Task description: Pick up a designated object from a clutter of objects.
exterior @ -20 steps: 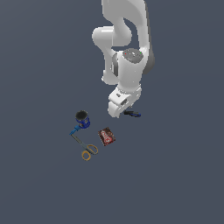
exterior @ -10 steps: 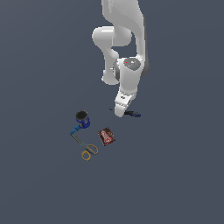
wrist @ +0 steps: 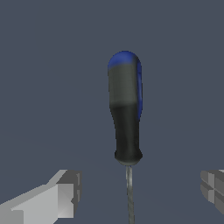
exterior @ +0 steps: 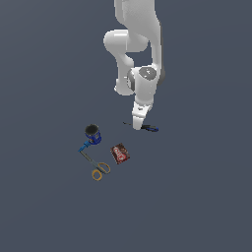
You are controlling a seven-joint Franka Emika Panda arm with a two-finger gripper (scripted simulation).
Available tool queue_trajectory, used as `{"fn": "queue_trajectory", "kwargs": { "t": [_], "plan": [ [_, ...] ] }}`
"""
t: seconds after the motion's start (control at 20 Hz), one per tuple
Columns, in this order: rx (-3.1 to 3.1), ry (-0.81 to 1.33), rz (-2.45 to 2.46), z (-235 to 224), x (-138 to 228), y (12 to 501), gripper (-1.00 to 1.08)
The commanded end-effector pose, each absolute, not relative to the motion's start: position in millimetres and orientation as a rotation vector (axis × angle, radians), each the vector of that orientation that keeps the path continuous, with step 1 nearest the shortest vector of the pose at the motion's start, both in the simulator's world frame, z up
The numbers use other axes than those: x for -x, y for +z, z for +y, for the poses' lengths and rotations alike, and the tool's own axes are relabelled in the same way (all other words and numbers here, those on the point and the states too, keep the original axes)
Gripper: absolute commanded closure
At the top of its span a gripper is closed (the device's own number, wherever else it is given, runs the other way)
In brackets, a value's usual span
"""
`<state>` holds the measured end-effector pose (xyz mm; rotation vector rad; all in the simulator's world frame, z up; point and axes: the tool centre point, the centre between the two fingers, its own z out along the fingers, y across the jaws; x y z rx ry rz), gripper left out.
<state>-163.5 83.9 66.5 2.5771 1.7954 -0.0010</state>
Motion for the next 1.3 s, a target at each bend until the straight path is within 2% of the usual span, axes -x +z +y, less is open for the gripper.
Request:
{"fn": "queue_trajectory", "kwargs": {
  "t": [0.0, 1.25],
  "plan": [
    [-2.566, 0.000, 1.813, 84, 166, 65, -0.92],
    [-2.565, -0.001, 1.813, 84, 167, 14, -0.92]
  ]
}}
